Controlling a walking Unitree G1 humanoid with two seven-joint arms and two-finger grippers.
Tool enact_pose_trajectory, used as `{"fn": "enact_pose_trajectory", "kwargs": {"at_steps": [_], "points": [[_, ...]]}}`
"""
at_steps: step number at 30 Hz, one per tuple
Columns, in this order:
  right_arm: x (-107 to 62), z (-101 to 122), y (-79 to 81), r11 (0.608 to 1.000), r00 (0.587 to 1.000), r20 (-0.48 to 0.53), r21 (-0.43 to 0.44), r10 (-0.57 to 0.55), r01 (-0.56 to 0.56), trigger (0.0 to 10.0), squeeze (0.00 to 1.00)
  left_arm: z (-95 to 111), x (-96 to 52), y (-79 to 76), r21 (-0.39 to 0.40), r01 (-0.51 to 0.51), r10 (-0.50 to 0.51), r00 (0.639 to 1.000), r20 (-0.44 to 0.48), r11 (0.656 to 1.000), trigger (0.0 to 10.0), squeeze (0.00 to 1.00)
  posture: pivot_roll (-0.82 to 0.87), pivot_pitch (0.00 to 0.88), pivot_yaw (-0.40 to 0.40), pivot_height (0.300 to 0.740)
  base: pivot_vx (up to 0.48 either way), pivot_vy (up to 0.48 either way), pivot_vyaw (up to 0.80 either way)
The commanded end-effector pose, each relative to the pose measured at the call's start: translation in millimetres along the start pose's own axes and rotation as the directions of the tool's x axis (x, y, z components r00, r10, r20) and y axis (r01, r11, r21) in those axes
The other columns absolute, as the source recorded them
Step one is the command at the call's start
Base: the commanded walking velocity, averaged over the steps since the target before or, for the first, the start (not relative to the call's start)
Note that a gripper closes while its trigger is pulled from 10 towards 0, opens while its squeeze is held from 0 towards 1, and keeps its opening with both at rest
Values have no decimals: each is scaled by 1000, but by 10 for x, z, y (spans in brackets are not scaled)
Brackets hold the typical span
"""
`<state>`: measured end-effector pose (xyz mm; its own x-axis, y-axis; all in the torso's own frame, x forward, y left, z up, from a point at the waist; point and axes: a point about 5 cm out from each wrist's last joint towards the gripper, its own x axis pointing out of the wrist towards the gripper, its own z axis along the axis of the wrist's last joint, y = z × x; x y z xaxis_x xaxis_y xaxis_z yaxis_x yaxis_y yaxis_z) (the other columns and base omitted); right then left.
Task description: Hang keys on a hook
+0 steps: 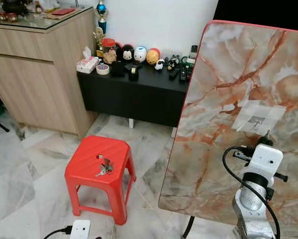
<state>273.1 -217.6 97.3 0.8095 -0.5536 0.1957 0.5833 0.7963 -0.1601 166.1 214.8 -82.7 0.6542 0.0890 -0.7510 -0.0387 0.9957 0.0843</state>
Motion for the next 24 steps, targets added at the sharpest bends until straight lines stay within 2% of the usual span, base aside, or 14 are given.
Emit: {"fn": "enact_pose_trajectory", "kwargs": {"at_steps": [1,7,10,16,24], "points": [[38,51,-53,1000,1000,20,-20,-23,23,10000,0,-37,-7,-23,19,11,-11,1000,-18,1000,10000,0,17,2,-96,729,0,0,0],[49,64,-14,995,999,43,-95,6,-2,10000,0,-35,-6,-25,18,11,-11,1000,-18,1000,10000,0,18,2,-96,729,0,0,0],[47,26,7,988,1000,23,-157,5,-1,10000,0,-32,-4,-29,18,12,-11,1000,-17,1000,10000,0,18,2,-96,729,0,0,0],[38,-34,18,973,1000,-11,-228,13,-15,10000,0,-30,-3,-36,17,13,-13,1000,-16,1000,10000,0,17,3,-97,729,0,0,0],[35,-44,47,968,999,-22,-248,28,-32,10000,0,-26,-2,-44,15,14,-14,1000,-13,1000,10000,0,18,4,-100,729,0,0,0]]}}
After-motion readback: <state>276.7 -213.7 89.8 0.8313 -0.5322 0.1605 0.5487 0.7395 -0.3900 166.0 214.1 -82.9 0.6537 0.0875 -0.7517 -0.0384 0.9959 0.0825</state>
